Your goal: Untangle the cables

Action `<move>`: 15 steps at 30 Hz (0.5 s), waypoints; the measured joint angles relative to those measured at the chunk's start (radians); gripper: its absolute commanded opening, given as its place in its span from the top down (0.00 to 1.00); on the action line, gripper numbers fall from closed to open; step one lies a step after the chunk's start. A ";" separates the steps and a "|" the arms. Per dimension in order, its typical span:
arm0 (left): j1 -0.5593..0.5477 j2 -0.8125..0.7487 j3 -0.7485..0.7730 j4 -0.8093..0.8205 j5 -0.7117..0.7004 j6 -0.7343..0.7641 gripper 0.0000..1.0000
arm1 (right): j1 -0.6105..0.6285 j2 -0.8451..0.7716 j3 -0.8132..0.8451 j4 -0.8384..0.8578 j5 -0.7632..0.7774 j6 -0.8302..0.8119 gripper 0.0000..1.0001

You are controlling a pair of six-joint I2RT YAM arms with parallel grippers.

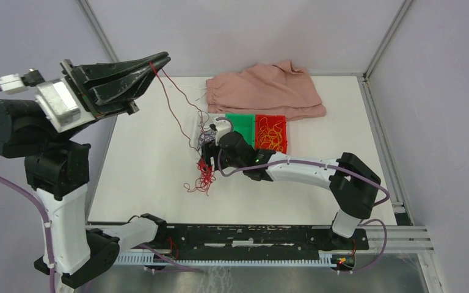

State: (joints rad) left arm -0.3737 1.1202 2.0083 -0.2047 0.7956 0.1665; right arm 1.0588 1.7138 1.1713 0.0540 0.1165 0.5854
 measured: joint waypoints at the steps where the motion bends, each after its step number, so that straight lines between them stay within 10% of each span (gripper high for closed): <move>1: 0.000 0.013 0.036 0.001 0.000 -0.010 0.97 | 0.000 0.007 -0.003 0.006 0.002 0.004 0.25; 15: 0.003 0.098 0.308 0.168 -0.022 -0.014 0.97 | 0.016 0.020 -0.177 0.090 0.053 0.057 0.23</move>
State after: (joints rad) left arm -0.3706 1.2179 2.3165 -0.0364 0.7738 0.1520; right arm 1.0748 1.7336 0.9939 0.1440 0.1696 0.6422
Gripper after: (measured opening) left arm 0.052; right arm 0.757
